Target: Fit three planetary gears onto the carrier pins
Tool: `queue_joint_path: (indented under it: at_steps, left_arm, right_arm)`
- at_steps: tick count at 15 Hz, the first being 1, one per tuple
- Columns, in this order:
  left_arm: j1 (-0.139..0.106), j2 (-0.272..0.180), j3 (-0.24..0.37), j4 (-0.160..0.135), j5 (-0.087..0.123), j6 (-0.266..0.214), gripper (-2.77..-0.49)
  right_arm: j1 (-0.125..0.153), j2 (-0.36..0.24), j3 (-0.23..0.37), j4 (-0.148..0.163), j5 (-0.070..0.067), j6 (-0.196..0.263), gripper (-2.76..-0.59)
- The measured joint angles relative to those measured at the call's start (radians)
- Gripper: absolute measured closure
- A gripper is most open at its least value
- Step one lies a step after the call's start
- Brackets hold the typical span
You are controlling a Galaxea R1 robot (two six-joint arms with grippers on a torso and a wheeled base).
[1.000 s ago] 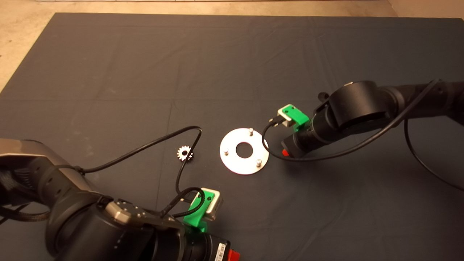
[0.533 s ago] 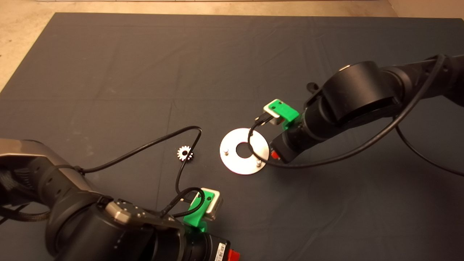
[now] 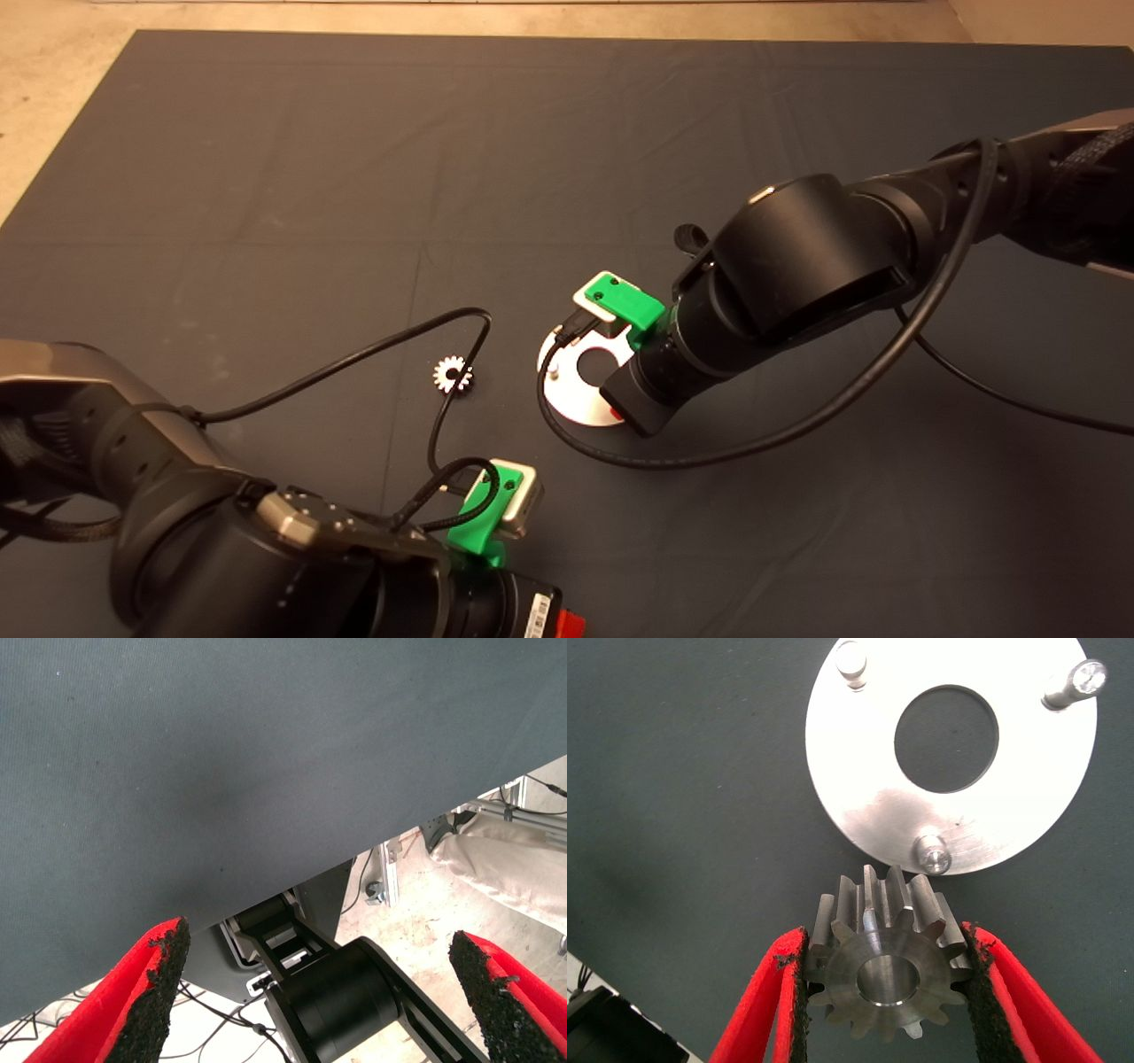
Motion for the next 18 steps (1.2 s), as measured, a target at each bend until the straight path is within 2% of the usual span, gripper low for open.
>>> queue_joint_path:
  at_steps: [7,9,13,18]
  left_arm:
    - [0.000,0.000,0.000,0.000,0.000,0.000,-2.08]
    - [0.000,0.000,0.000,0.000,0.000,0.000,-2.08]
    - [0.000,0.000,0.000,0.000,0.000,0.000,-2.08]
    - [0.000,-0.001,0.000,0.000,0.000,0.000,-2.08]
  right_arm:
    - [-0.006,0.003,-0.040,0.001,-0.002,-0.009,-0.97]
    - [-0.017,0.004,-0.064,0.000,-0.001,-0.031,-0.97]
    - [-0.059,0.004,-0.125,-0.006,-0.002,-0.085,-0.97]
    - [-0.083,0.006,-0.157,-0.012,-0.002,-0.140,-0.97]
